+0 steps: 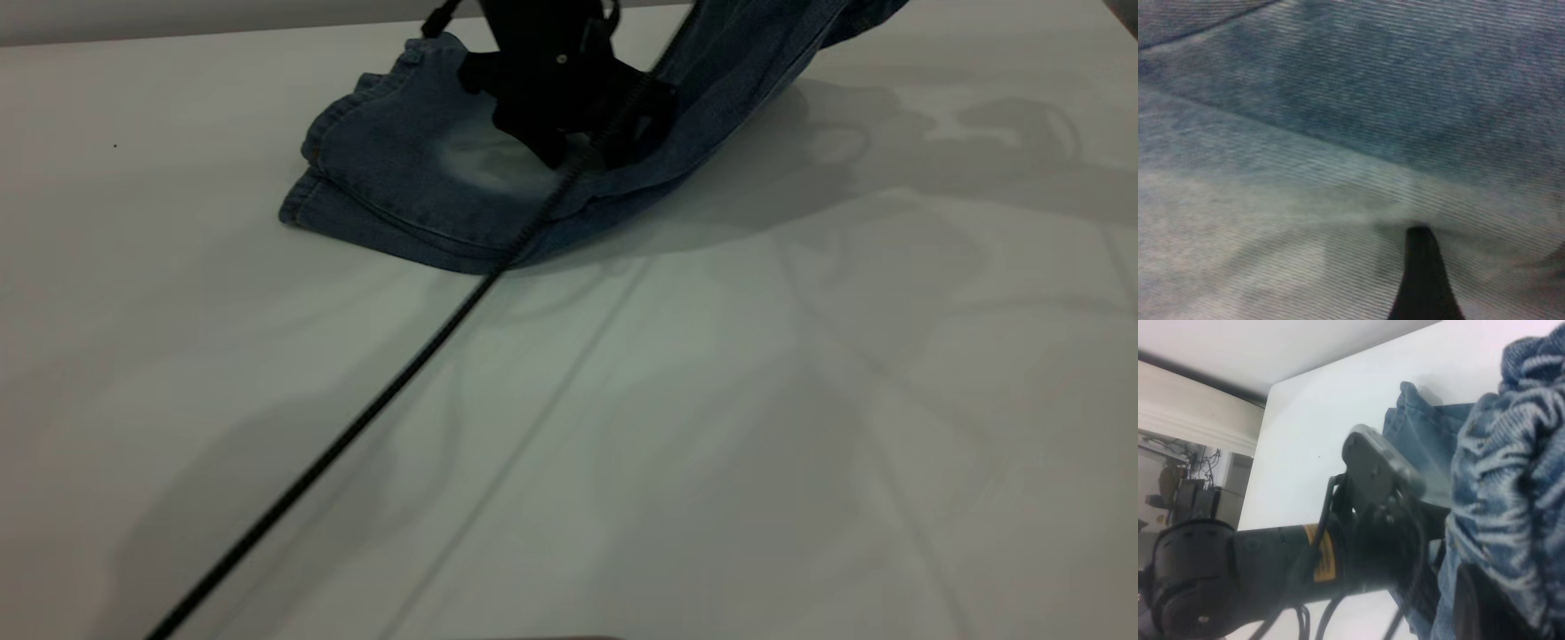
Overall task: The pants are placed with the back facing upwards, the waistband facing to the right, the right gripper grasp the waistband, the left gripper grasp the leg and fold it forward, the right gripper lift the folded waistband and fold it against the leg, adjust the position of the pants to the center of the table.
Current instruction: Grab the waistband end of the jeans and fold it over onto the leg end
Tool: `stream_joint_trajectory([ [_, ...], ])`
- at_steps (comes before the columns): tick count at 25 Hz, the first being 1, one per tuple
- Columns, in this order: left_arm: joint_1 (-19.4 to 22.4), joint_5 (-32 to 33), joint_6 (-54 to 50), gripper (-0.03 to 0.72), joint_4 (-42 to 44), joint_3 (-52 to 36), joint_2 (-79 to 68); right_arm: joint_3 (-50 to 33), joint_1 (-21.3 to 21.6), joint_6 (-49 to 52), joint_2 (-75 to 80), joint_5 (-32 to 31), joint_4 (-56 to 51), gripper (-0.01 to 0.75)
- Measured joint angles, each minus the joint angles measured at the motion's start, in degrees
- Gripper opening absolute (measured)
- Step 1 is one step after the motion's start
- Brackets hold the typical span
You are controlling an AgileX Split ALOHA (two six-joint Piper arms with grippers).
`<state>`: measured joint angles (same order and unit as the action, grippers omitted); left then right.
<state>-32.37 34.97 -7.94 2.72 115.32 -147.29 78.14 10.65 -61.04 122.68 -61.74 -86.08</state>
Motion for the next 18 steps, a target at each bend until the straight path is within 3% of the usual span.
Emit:
stream_joint_trajectory([
  [10,2.69,24.81,5.23,0.455,6.0,18.19,-0.29,0.0,-0.2,0.19,0.0,0.14,0.11,0.076],
  [18,9.12,29.33,6.91,0.455,6.11,19.31,-0.29,1.05,-3.78,0.33,0.0,3.17,1.41,0.076],
])
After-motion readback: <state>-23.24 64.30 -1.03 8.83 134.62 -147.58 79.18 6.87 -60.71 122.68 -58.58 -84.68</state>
